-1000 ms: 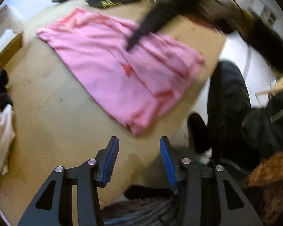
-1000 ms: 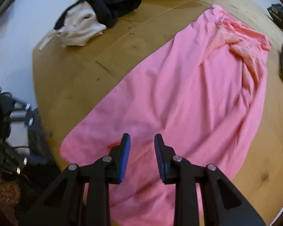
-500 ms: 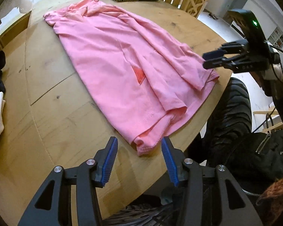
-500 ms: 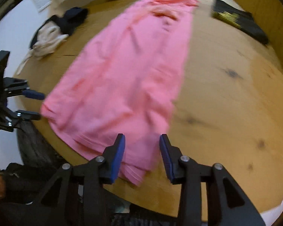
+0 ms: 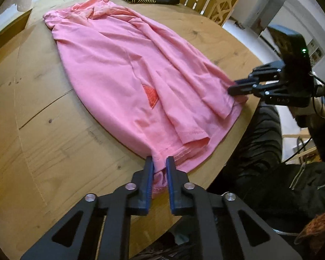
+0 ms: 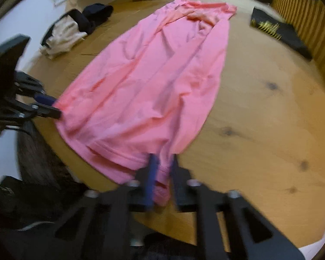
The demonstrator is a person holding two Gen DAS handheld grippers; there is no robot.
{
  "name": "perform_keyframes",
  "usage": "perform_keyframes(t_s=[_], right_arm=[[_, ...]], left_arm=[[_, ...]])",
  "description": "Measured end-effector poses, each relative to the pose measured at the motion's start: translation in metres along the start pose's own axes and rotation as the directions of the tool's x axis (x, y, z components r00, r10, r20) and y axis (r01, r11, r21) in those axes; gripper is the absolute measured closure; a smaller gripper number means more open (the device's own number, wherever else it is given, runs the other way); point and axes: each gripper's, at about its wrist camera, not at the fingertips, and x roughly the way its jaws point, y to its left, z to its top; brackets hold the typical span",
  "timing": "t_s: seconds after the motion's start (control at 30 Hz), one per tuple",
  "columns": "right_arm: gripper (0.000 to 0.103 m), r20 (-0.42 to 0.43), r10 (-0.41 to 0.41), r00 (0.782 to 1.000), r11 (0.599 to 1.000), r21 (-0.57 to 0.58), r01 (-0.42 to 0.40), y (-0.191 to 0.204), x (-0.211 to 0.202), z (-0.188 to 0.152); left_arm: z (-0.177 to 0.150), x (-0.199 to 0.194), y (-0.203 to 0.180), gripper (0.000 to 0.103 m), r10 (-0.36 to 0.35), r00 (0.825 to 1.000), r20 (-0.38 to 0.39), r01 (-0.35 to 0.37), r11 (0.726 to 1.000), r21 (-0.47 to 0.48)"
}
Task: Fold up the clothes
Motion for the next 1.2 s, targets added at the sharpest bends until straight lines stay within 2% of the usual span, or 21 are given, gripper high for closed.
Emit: perform_keyframes(t_s=[0.13,0.27,0.33,0.4,0.5,0.57,0.6,0.67,0.7,0.77,0.87,0.93,1.03,1.2], right_arm=[[0.095,-0.001,0.039,0.999,0.999,0.020,-0.038,-0.004,-0.008,0.005],[0.095,0.004,0.010,1.000,1.000,0.000,-0.010,-0.006,-0.031,0.005],[0.095,-0.007,-0.014,1.000,1.000,-0.013,0.013,-0.006,-0.036,0.002],[0.095,-0.010,-0.022,1.000,0.999,-0.027,0.022,-0.005,-0.037,-0.001],[0.093,-0.014,-0.035,0.999,0.998,-0.047,0.034,-0.004,-0.039,-0.007],[0.086,-0.017,-0.043,0.999,0.997,-0.061,0.042,-0.003,-0.041,-0.011],[0.082,-0.018,-0.048,0.999,0.997,-0.068,0.046,-0.002,-0.041,-0.013],[0.065,-0.021,-0.056,0.998,0.995,-0.081,0.054,-0.002,-0.043,-0.017],[0.062,-0.025,-0.058,0.998,0.994,-0.098,0.055,0.000,-0.041,-0.017],[0.061,-0.036,-0.058,0.998,0.988,-0.143,0.052,0.006,-0.037,-0.016],[0.061,-0.053,-0.059,0.997,0.977,-0.209,0.046,0.014,-0.030,-0.014],[0.061,-0.064,-0.060,0.996,0.967,-0.252,0.042,0.019,-0.025,-0.013],[0.061,-0.063,-0.066,0.996,0.947,-0.319,0.043,0.028,-0.023,-0.012],[0.061,-0.083,-0.062,0.995,0.920,-0.391,0.025,0.038,-0.018,-0.011]], left_arm=[[0.001,-0.011,-0.004,0.096,-0.035,0.999,0.026,0.035,0.999,-0.003],[0.001,-0.037,-0.005,0.096,-0.058,0.997,0.057,0.058,0.998,0.005],[-0.004,-0.041,-0.005,0.097,-0.036,0.998,0.042,0.036,0.999,0.020],[-0.013,-0.028,-0.008,0.096,-0.041,0.999,-0.032,0.042,0.999,0.028],[-0.021,-0.025,-0.008,0.095,0.001,0.998,-0.059,0.002,0.999,0.051],[-0.020,-0.030,-0.013,0.088,0.041,0.998,-0.037,-0.038,0.995,0.092],[-0.018,-0.030,-0.019,0.086,0.052,0.998,-0.032,-0.048,0.990,0.129],[-0.015,-0.028,-0.030,0.072,0.072,0.997,-0.024,-0.066,0.977,0.204],[-0.013,-0.028,-0.035,0.070,0.082,0.996,-0.019,-0.075,0.968,0.241],[-0.010,-0.022,-0.048,0.067,0.119,0.993,-0.020,-0.106,0.937,0.332],[-0.012,-0.007,-0.066,0.067,0.202,0.978,-0.048,-0.156,0.866,0.476],[-0.013,0.003,-0.071,0.067,0.223,0.972,-0.074,-0.150,0.832,0.534],[-0.010,0.009,-0.072,0.067,0.214,0.973,-0.091,-0.130,0.827,0.547],[-0.002,0.011,-0.058,0.067,0.181,0.977,-0.114,-0.096,0.847,0.523]])
